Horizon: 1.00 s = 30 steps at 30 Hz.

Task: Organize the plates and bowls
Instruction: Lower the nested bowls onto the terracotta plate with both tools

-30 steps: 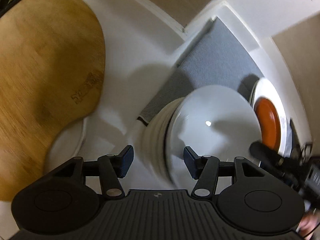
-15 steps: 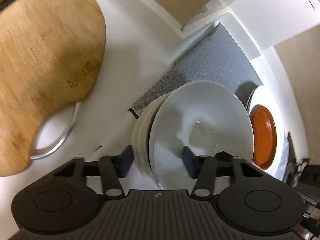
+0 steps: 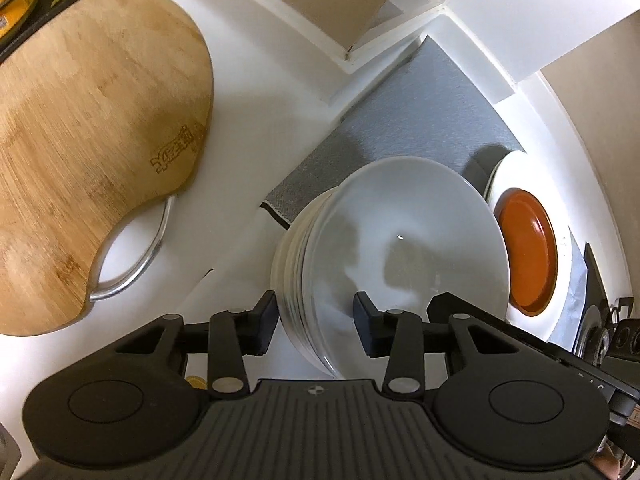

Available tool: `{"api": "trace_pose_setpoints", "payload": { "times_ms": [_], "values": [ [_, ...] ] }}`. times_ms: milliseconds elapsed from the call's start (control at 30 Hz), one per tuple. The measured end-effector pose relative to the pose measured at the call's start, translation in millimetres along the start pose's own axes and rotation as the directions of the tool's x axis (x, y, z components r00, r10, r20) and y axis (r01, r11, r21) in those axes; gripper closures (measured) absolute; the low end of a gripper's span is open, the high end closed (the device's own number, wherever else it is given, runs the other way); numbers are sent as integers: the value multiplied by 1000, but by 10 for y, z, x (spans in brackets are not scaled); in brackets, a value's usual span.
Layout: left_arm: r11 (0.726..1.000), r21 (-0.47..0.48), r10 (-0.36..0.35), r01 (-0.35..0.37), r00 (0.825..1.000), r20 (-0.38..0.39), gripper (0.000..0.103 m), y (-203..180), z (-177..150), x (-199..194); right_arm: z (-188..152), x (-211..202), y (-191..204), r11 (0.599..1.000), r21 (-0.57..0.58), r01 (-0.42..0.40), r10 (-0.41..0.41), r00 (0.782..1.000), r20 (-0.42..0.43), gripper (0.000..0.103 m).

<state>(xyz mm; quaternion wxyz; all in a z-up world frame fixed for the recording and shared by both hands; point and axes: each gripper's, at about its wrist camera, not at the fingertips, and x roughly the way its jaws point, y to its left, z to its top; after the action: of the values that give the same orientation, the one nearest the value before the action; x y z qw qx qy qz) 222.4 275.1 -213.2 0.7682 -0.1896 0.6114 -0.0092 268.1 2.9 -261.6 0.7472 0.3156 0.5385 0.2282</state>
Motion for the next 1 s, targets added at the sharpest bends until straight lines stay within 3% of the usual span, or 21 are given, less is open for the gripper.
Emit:
{"api": "trace_pose_setpoints", "payload": {
  "times_ms": [233,500,1000],
  "values": [
    [999,39,-11,9,1000,28,59,-214,48,-215,51,-300,88,1000,-19,-4,5,999,47,42],
    [990,137,-40,29,996,76,58,-717,221,-478,244,-819,159,1000,-26,-3,8,987,163,42],
    [932,343,-146,119,988,55,56,-1888,435,-511,572,-1810,-48,997,17,80,-81,926,369,42]
  ]
}}
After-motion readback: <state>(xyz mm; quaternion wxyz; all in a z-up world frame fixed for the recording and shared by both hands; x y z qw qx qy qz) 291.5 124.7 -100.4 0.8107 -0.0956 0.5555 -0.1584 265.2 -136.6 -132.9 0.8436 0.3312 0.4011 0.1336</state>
